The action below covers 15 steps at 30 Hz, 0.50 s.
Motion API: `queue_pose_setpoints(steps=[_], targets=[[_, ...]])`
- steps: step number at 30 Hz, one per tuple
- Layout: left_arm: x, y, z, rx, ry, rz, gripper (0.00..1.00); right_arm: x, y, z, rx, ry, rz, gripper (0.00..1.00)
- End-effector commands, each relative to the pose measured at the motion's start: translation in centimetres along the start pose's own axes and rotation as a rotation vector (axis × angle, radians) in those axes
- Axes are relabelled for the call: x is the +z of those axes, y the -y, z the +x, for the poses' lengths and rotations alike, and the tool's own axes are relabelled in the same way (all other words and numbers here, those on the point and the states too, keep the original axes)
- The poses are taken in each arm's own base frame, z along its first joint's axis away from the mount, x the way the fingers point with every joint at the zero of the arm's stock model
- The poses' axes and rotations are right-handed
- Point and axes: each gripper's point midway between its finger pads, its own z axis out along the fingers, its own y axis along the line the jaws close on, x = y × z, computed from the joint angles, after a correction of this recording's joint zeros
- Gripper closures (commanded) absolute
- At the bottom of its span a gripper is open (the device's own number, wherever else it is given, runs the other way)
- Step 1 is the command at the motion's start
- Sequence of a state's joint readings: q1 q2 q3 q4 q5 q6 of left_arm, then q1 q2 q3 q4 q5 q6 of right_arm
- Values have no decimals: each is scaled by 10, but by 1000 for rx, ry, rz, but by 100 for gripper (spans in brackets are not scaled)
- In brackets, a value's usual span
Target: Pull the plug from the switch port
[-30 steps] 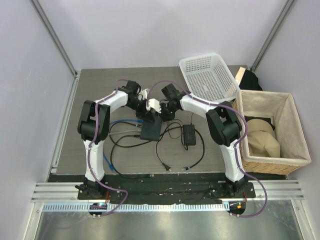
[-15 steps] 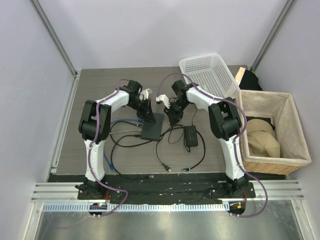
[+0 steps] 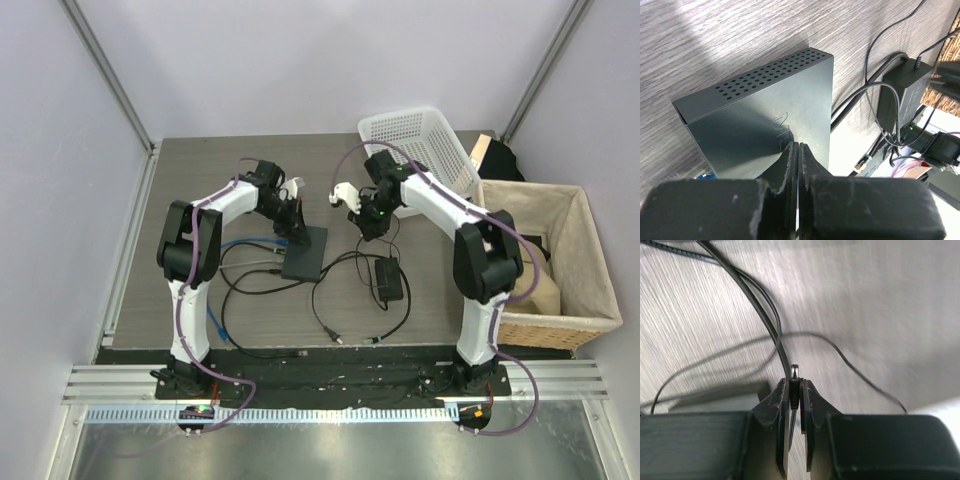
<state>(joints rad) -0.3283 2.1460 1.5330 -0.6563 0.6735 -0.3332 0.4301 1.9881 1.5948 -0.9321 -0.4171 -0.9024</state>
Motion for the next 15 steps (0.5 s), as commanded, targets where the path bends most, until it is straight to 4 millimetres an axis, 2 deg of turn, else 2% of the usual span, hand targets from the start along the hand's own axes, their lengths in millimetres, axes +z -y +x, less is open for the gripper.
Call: queue_pose_setpoints(steps=[1, 6, 7, 8, 10, 11, 13, 14, 15], targets=[[23, -122, 63, -9, -186, -447, 100, -40, 0, -8, -120, -15, 182, 98], [21, -120, 63, -6, -186, -443, 100, -48, -8, 29, -168, -108, 293, 97], [21, -120, 63, -6, -186, -443, 100, -47, -10, 42, -162, -143, 305, 97], [21, -120, 63, -7, -186, -443, 100, -54, -12, 44, -164, -141, 327, 96], [20, -119, 60, -5, -181, -442, 100, -54, -12, 61, -145, -186, 370, 88], [20, -119, 60, -1, -181, -442, 100, -58, -11, 62, -138, -186, 406, 68], [19, -117, 56, 5, -175, -439, 100, -67, -6, 58, -76, -166, 468, 43], [19, -117, 56, 4, -174, -439, 100, -73, -6, 50, -47, -126, 483, 30], [18, -115, 54, 9, -170, -438, 100, -82, -3, 32, -27, -63, 495, 23]])
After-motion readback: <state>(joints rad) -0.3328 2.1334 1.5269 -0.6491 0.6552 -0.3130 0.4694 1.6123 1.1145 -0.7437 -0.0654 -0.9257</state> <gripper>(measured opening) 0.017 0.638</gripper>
